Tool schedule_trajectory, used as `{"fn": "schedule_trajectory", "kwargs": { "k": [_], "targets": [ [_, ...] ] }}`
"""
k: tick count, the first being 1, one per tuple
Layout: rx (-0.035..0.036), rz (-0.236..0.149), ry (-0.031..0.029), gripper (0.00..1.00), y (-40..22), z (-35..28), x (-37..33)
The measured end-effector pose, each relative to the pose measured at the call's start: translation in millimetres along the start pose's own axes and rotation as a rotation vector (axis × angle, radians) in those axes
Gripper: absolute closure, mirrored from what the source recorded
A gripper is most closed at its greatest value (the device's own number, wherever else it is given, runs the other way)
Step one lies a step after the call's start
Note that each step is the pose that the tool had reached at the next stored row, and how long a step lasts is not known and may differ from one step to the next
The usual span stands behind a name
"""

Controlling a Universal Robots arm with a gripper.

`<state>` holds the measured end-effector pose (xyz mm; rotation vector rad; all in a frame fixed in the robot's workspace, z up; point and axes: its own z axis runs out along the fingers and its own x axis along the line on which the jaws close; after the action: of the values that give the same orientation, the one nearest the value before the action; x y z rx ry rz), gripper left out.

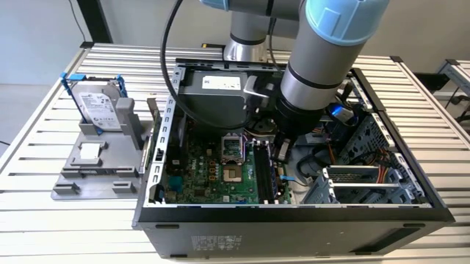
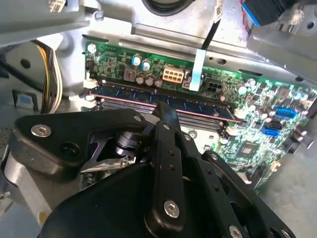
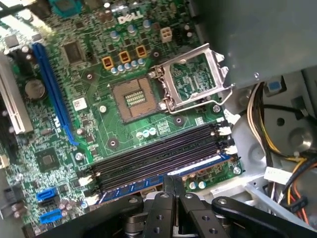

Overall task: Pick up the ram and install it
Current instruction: 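Press down the ram until it locks into place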

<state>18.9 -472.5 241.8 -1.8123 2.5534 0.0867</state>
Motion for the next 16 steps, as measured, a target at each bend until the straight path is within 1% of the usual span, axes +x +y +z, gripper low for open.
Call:
{"fn": "schedule_trajectory", "kwargs": {
  "k": [9, 13, 16],
  "targets": [
    [-0.0062, -0.162, 0.0064, 1.00, 0.0, 0.4, 0.0],
    [-0.0070, -0.233, 0.0084, 1.00, 0.0, 1.3, 0.1],
    [-0.0089, -0.285, 0.0109, 1.00, -0.1, 1.6, 0.2]
  ]
}}
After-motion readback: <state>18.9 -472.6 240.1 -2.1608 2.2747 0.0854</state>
